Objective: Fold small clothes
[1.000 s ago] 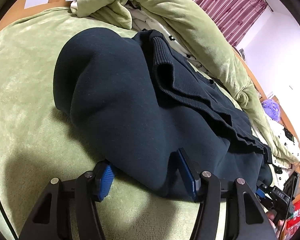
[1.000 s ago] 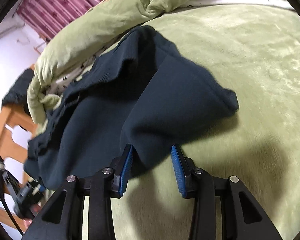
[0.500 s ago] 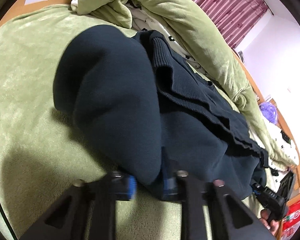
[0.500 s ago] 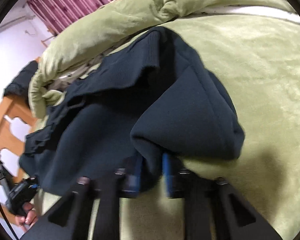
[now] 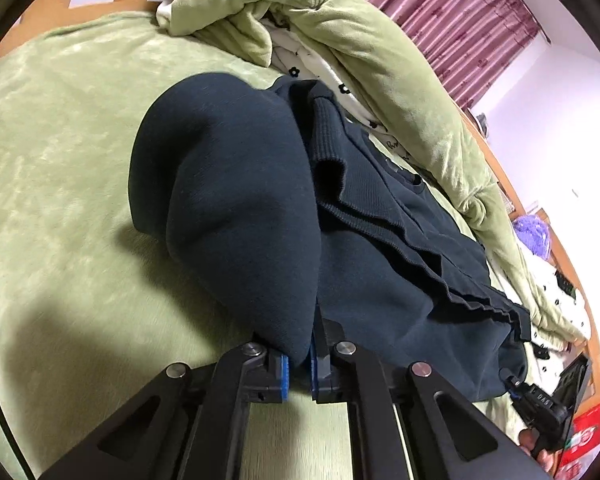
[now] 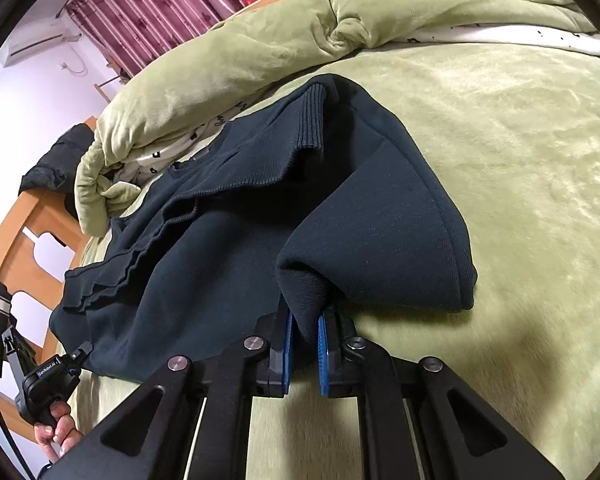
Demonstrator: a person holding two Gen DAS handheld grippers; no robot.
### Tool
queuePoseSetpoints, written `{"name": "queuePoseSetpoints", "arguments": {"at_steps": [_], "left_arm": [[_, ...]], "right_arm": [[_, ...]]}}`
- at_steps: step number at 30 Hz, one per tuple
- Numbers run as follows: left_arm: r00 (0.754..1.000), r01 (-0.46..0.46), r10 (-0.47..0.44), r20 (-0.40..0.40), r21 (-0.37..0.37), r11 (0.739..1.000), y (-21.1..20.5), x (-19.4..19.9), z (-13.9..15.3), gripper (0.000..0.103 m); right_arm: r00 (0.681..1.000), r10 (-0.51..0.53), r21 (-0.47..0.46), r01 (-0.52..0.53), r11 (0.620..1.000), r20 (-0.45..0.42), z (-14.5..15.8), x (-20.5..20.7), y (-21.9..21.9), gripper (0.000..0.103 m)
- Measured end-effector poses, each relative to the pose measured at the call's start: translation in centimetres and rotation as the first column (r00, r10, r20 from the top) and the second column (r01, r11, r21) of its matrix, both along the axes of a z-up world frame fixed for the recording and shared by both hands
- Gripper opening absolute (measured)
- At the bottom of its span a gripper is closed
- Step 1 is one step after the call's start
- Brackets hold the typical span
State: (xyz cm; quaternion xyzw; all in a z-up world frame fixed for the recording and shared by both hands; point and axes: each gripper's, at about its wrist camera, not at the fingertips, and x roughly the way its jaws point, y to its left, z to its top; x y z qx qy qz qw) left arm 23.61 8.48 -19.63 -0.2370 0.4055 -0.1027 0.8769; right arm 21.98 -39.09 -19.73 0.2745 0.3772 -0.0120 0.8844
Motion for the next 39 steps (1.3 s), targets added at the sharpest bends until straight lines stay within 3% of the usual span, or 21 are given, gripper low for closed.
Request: {"name": "queuePoseSetpoints", "arguments": {"at_steps": [6, 10, 28, 39], "left_arm": [[1.000, -0.006, 0.006, 0.007, -0.006, 1.000, 0.2, -3.4, 0.8, 0.007], [1.000, 0.002, -0.003, 0.012, 0.036, 0.999, -0.2, -5.7, 1.1, 0.007], [0.999, 0.025, -0.026, 0.020, 0.081, 0.996, -0.2, -15.5, 2.3, 0.007], [0.998, 0.060, -0.062, 0.014, 0.111, 0.992, -0.6, -18.6, 1.9, 0.007]], "right_arm": [[1.000, -0.002, -0.025, 0.002, 1.000, -0.003, 0.7, -3.6, 0.4, 0.010], [1.000, -0.004, -0.049, 0.003, 0.999, -0.016, 0.8, -6.1, 0.9, 0.010], [1.000, 0.007, -0.098, -0.009, 0.995, -0.018, 2.5, -19.9, 1.6, 0.009], [0.998, -0.042, -0.076, 0.039, 0.996, -0.046, 2.2, -22.9, 0.9, 0.010]]}}
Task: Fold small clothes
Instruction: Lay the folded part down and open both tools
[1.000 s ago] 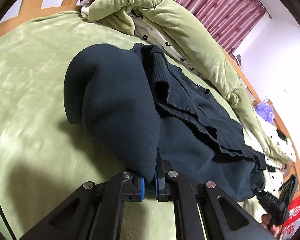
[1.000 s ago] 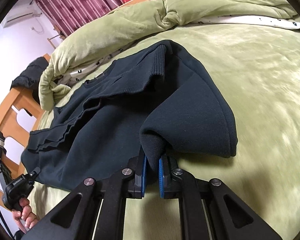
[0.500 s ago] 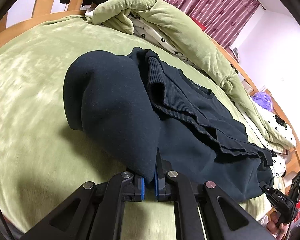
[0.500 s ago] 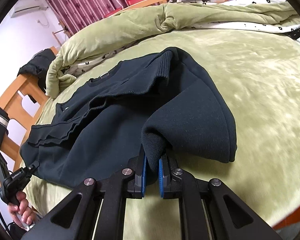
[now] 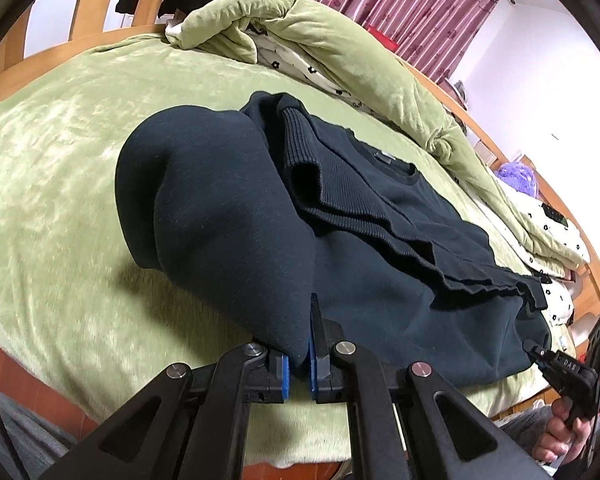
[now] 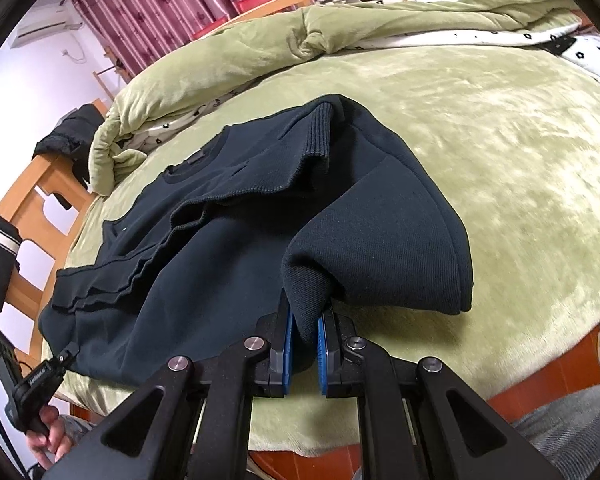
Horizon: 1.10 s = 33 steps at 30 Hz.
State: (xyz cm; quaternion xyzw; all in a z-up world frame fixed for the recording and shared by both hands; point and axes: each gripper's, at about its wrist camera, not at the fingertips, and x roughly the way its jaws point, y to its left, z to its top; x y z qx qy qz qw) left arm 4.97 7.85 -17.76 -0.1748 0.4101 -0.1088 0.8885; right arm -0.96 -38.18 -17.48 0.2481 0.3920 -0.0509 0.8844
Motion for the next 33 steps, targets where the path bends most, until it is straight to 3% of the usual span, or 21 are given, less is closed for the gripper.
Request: {"name": "queuePoseSetpoints", "arguments": {"at_steps": [7, 14, 17, 19, 21, 33], "left_arm": [[1.000, 0.011, -0.011, -0.013, 0.013, 1.000, 0.1, -0.9, 0.1, 0.011], [0.999, 0.043, -0.043, 0.009, 0.039, 0.998, -0.4, -3.0, 0.9, 0.046], [0.998, 0.062, -0.063, 0.029, 0.028, 0.998, -0.5, -4.1, 1.5, 0.064], [0.997, 0.063, -0.064, 0.048, 0.016, 0.998, -0.5, -4.7, 1.9, 0.064], [0.996, 0.066, -0.066, 0.059, -0.004, 0.998, -0.4, -4.9, 2.5, 0.064], [0.995, 0.037, -0.036, 0.096, -0.009, 0.999, -0.8, -2.2, 5.2, 0.063]], "right_arm": [[0.998, 0.019, -0.043, -0.022, 0.999, -0.058, 0.2, 0.6, 0.6, 0.019], [0.999, 0.025, -0.052, -0.026, 0.998, -0.031, 1.6, -1.0, 0.2, 0.025], [1.000, 0.015, -0.082, -0.014, 0.997, 0.011, 2.8, -2.2, 0.0, 0.034], [0.999, 0.019, -0.093, -0.015, 0.996, 0.044, 3.6, -2.9, -0.1, 0.043], [0.998, 0.026, -0.096, -0.020, 0.995, 0.063, 4.0, -3.2, -0.3, 0.047], [0.995, 0.055, -0.079, -0.049, 0.996, 0.086, 5.0, -1.5, -0.6, 0.047]]}}
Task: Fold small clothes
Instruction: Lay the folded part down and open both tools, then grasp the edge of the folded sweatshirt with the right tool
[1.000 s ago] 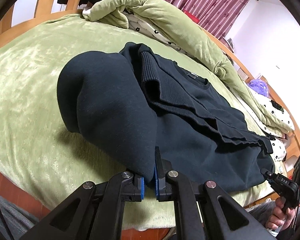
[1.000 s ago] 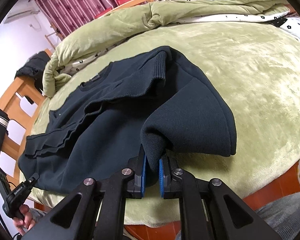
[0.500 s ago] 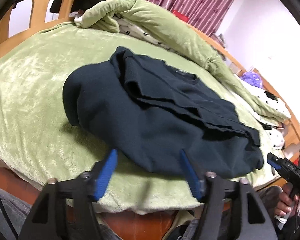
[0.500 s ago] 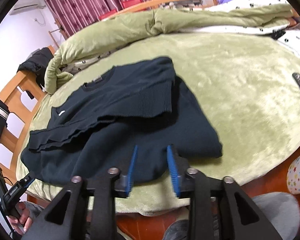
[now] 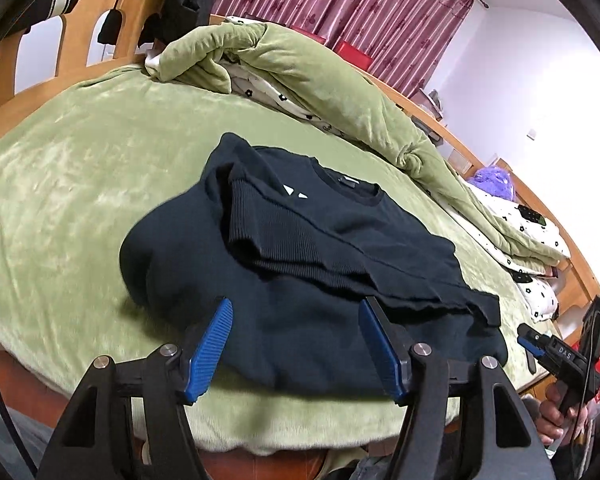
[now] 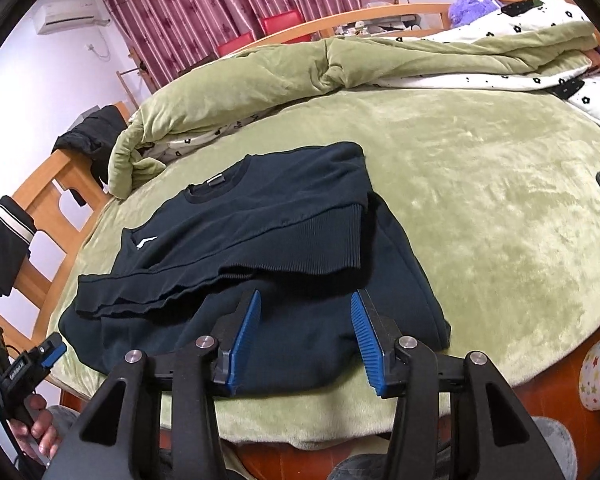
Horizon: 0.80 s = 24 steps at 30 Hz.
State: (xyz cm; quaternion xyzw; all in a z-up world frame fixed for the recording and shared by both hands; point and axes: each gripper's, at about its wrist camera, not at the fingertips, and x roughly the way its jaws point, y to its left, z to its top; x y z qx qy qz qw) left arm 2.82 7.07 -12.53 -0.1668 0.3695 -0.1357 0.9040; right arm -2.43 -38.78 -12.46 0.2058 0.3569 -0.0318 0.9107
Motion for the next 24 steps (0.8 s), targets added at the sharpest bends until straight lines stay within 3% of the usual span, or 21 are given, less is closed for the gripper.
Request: {"name": "queuePoseSetpoints", "arguments": {"at_steps": [15, 18, 20, 23, 24], "left_arm": [[0.997, -0.021, 0.028, -0.073, 0.082, 0.996, 0.3, 8.0, -1.4, 0.059], [0.994, -0.024, 0.032, -0.101, 0.087, 0.996, 0.6, 8.8, -2.1, 0.051], [0.992, -0.019, 0.027, -0.119, 0.074, 0.997, 0.7, 9.3, -2.5, 0.037], [0.991, -0.018, 0.024, -0.129, 0.048, 0.999, 0.9, 9.7, -2.7, 0.023], [0.992, -0.020, 0.025, -0.125, 0.042, 0.999, 1.0, 9.7, -2.7, 0.018]], "right_arm": [[0.998, -0.004, -0.030, 0.002, 1.000, -0.064, -1.6, 5.6, -1.0, 0.043], [0.996, -0.019, -0.034, 0.016, 0.999, -0.092, -2.4, 6.4, -1.2, 0.043], [0.994, -0.024, -0.032, 0.020, 0.999, -0.109, -2.8, 7.0, -1.3, 0.043], [0.991, -0.026, -0.041, 0.021, 0.999, -0.131, -3.1, 7.9, -1.1, 0.028], [0.991, -0.025, -0.045, 0.019, 0.999, -0.134, -3.1, 8.2, -1.1, 0.009]]}}
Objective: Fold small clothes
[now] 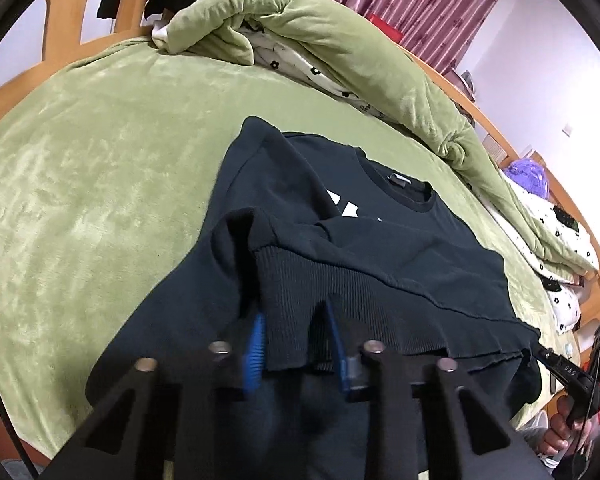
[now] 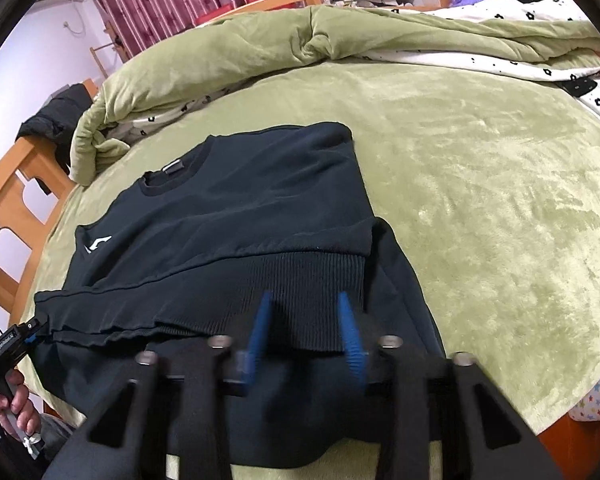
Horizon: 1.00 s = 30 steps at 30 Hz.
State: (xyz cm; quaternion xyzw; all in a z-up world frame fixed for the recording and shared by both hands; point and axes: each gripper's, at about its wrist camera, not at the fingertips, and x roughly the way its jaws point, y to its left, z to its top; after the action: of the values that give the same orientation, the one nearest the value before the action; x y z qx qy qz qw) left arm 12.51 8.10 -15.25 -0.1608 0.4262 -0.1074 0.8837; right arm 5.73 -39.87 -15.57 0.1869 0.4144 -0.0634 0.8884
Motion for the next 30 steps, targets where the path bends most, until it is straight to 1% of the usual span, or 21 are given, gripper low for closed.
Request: {"name": "queuePoseSetpoints", "arguments": {"at_steps": [1, 3, 6, 7, 8, 11, 14, 16, 18, 20, 21, 22, 26, 27, 28, 30], "left_arm": [[1.000, 0.001, 0.000, 0.015, -0.012, 1.000, 0.1, 0.0, 0.2, 0.012], [0.999, 0.006, -0.004, 0.042, -0.030, 1.000, 0.3, -0.1, 0.7, 0.009], [0.996, 0.000, 0.004, 0.090, -0.042, 0.999, 0.5, 0.2, 1.8, 0.008], [0.995, 0.005, 0.000, 0.101, -0.056, 0.998, 0.5, 0.4, 2.2, 0.007], [0.994, 0.006, 0.001, 0.108, -0.065, 0.998, 0.5, 0.6, 2.5, 0.007], [0.993, 0.007, 0.005, 0.122, -0.095, 0.995, 0.5, 1.6, 3.4, 0.007], [0.993, 0.009, 0.004, 0.121, -0.113, 0.994, 0.4, 2.4, 3.8, 0.007], [0.993, 0.014, -0.001, 0.117, -0.108, 0.994, 0.2, 2.7, 3.8, 0.007], [0.993, 0.017, -0.006, 0.119, -0.091, 0.996, 0.0, 2.8, 3.6, 0.007], [0.993, 0.019, -0.010, 0.121, -0.080, 0.997, -0.1, 2.9, 3.2, 0.007], [0.993, 0.019, -0.009, 0.118, -0.082, 0.996, 0.0, 2.9, 3.0, 0.007], [0.994, 0.014, -0.004, 0.110, -0.087, 0.996, 0.2, 3.1, 2.7, 0.007], [0.996, 0.008, 0.003, 0.088, -0.119, 0.993, 0.9, 3.3, 2.2, 0.007], [0.996, 0.008, 0.003, 0.085, -0.124, 0.992, 1.0, 3.3, 2.1, 0.007], [0.997, 0.009, 0.002, 0.082, -0.127, 0.992, 1.1, 3.3, 2.1, 0.007], [0.997, 0.009, 0.001, 0.079, -0.122, 0.993, 1.0, 3.2, 2.0, 0.007]], "right_arm": [[1.000, 0.006, 0.001, -0.006, 1.000, -0.001, 0.0, 0.2, 0.0, 0.002], [1.000, 0.021, 0.030, -0.022, 0.999, 0.016, 0.5, 0.6, 0.0, 0.000], [0.997, 0.028, 0.036, -0.031, 0.999, 0.066, 1.9, 1.1, 0.3, 0.000], [0.996, 0.028, 0.033, -0.031, 0.999, 0.081, 2.4, 1.3, 0.4, 0.000], [0.994, 0.025, 0.029, -0.028, 0.999, 0.108, 3.3, 1.5, 0.4, 0.000], [0.988, 0.021, 0.029, -0.026, 0.999, 0.154, 5.1, 2.3, 0.4, 0.000], [0.986, 0.021, 0.013, -0.023, 1.000, 0.163, 6.4, 3.2, 0.3, 0.000], [0.988, 0.019, 0.015, -0.021, 1.000, 0.153, 6.6, 3.4, -0.2, 0.002], [0.989, 0.013, 0.024, -0.016, 1.000, 0.145, 6.3, 3.0, -0.9, 0.002], [0.993, 0.010, 0.024, -0.013, 1.000, 0.119, 5.3, 2.2, -1.7, 0.009], [0.995, 0.008, 0.022, -0.011, 1.000, 0.101, 4.7, 1.9, -2.0, 0.016], [0.997, 0.004, 0.022, -0.006, 1.000, 0.076, 3.8, 1.4, -2.3, 0.020], [1.000, -0.006, 0.057, 0.006, 0.998, 0.000, 0.6, -0.1, -3.1, 0.020], [1.000, -0.006, 0.070, 0.006, 0.998, -0.011, 0.0, -0.3, -3.2, 0.022], [1.000, -0.002, 0.090, 0.004, 0.996, -0.021, -0.7, -0.5, -3.2, 0.025], [1.000, 0.004, 0.107, -0.001, 0.994, -0.028, -1.6, -0.6, -3.0, 0.027]]}}
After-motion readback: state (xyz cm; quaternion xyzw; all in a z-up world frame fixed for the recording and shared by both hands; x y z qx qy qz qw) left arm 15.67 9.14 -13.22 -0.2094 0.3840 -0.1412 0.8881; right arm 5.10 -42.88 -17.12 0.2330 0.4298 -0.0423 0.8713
